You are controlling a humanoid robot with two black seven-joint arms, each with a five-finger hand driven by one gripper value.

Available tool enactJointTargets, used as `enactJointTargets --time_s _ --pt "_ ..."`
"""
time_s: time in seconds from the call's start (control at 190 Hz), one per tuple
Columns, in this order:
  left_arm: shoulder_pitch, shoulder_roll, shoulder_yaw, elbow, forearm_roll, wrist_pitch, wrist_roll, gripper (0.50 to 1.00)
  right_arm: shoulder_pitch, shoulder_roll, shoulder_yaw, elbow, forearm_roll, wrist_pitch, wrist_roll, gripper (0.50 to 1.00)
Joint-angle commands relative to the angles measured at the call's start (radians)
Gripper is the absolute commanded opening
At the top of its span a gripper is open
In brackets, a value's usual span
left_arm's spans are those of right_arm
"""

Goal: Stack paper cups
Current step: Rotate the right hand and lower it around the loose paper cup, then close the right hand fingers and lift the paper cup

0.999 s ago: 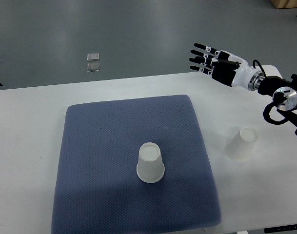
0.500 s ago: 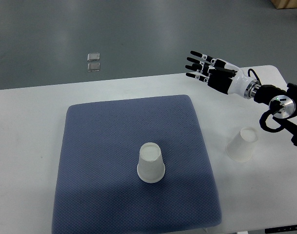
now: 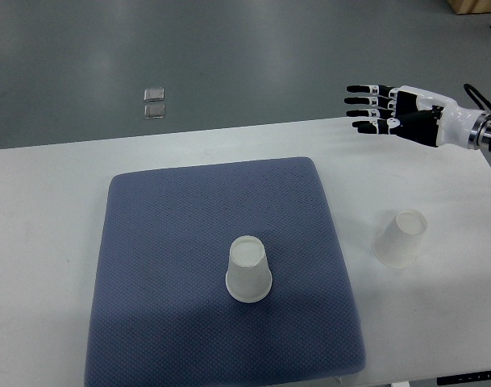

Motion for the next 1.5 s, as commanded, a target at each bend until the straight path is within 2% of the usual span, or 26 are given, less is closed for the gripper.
enactJointTargets --time_s 0.0,0.089,0.195,0.321,0.41,0.615,0.768,0.983,1.199,1.273,1.378,1.494 --pt "0.000 0.000 -0.001 0.000 0.000 0.000 0.000 1.000 0.017 -0.063 -0.004 0.028 -0.109 0.046 -0.001 0.924" --pt "0.000 0.000 -0.001 0.000 0.000 0.000 0.000 1.000 0.016 -0.097 -0.004 0.035 -0.290 0.091 0.000 0.924" --pt "0.000 0.000 -0.001 0.000 0.000 0.000 0.000 1.000 0.010 -0.127 -0.004 0.041 -0.478 0.101 0.011 0.924" --pt "0.000 0.000 0.001 0.000 0.000 0.000 0.000 1.000 0.008 -0.172 -0.025 0.087 -0.690 0.101 0.095 0.924" --pt "0.000 0.000 -0.001 0.000 0.000 0.000 0.000 1.000 0.016 -0.205 -0.062 0.133 -0.779 0.097 0.131 0.921" --pt "0.000 0.000 -0.001 0.000 0.000 0.000 0.000 1.000 0.016 -0.221 -0.094 0.199 -0.922 0.080 0.138 0.921" --pt "0.000 0.000 -0.001 0.000 0.000 0.000 0.000 1.000 0.005 -0.202 -0.128 0.204 -0.968 0.020 0.138 0.921" --pt "0.000 0.000 -0.001 0.000 0.000 0.000 0.000 1.000 0.008 -0.187 -0.284 0.201 -1.009 -0.161 0.140 0.919" --pt "0.000 0.000 -0.001 0.000 0.000 0.000 0.000 1.000 0.002 -0.147 -0.321 0.193 -1.020 -0.242 0.141 0.913" --pt "0.000 0.000 -0.001 0.000 0.000 0.000 0.000 1.000 0.004 -0.147 -0.346 0.193 -1.032 -0.268 0.141 0.899" --pt "0.000 0.000 -0.001 0.000 0.000 0.000 0.000 1.000 0.004 -0.146 -0.381 0.193 -1.040 -0.325 0.141 0.846" --pt "0.000 0.000 -0.001 0.000 0.000 0.000 0.000 1.000 0.005 -0.146 -0.404 0.193 -1.057 -0.347 0.141 0.801"
